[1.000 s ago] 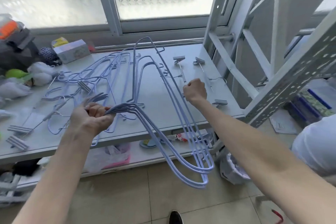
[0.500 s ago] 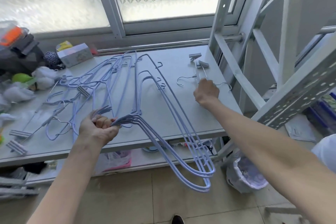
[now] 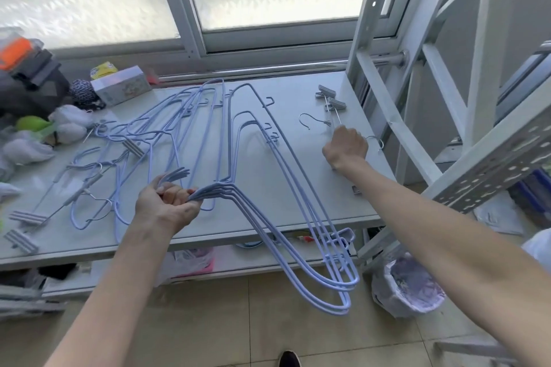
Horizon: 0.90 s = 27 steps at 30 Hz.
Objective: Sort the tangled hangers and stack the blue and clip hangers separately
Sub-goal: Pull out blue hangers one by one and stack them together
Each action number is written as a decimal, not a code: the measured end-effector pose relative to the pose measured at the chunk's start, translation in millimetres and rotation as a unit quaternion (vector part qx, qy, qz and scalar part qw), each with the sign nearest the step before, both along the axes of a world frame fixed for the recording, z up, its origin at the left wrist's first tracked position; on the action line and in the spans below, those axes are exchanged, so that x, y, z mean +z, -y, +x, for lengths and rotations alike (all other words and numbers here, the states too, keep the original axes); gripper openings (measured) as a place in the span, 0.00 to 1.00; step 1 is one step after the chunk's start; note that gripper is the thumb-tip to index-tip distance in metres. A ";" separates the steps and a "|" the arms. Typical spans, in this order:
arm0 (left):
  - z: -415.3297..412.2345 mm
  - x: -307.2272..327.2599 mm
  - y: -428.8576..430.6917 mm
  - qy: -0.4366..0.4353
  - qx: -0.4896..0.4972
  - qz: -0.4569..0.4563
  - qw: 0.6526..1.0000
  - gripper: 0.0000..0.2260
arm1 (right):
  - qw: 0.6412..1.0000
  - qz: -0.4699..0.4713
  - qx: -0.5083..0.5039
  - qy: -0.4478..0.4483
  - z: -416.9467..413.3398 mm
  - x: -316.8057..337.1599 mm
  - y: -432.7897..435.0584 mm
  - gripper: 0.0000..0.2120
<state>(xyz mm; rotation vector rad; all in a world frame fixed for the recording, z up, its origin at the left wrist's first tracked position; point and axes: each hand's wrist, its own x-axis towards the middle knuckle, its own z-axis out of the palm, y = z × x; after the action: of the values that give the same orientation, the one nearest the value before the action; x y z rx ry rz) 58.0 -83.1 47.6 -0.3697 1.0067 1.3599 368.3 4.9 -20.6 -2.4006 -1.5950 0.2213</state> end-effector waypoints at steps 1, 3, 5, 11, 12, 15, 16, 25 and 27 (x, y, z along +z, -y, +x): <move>-0.5 -0.1 -0.1 0.000 0.001 0.001 1.000 0.30 | 1.000 0.008 -0.002 0.002 -1.1 1.3 -1.1 0.09; -2.9 0.4 -0.5 0.004 0.006 0.001 1.000 0.29 | 1.000 0.024 -0.003 0.008 -5.0 3.3 -3.8 0.10; -6.6 2.2 -1.2 0.010 0.011 0.001 1.000 0.29 | 0.999 0.036 0.000 0.015 -11.4 5.8 -5.6 0.12; -26.1 7.6 1.7 0.024 0.030 0.009 0.999 0.27 | 0.998 0.045 0.032 -0.019 -51.9 17.1 -4.2 0.12; -30.5 8.4 2.8 0.030 0.032 0.011 0.999 0.27 | 0.998 0.037 0.041 -0.030 -59.8 19.0 -3.5 0.12; -48.1 9.4 4.5 0.042 0.033 0.017 0.998 0.29 | 0.997 0.009 0.059 -0.057 -84.6 23.5 -1.3 0.10; -55.1 9.3 4.8 0.043 0.033 0.019 0.998 0.29 | 0.996 0.000 0.060 -0.068 -94.1 24.3 -0.3 0.08; -142.3 8.4 -1.9 0.061 0.025 0.027 0.997 0.31 | 0.985 -0.056 0.041 -0.158 -190.7 25.9 7.9 0.09; -167.6 8.7 -3.9 0.060 0.015 0.031 0.998 0.31 | 0.986 -0.058 0.027 -0.154 -212.3 26.1 9.9 0.07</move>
<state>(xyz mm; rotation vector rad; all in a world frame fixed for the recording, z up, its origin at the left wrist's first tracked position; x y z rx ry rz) -109.7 -79.2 56.3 -0.4160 0.8610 1.3772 156.0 -5.0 5.5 -2.2679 -1.5391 0.6779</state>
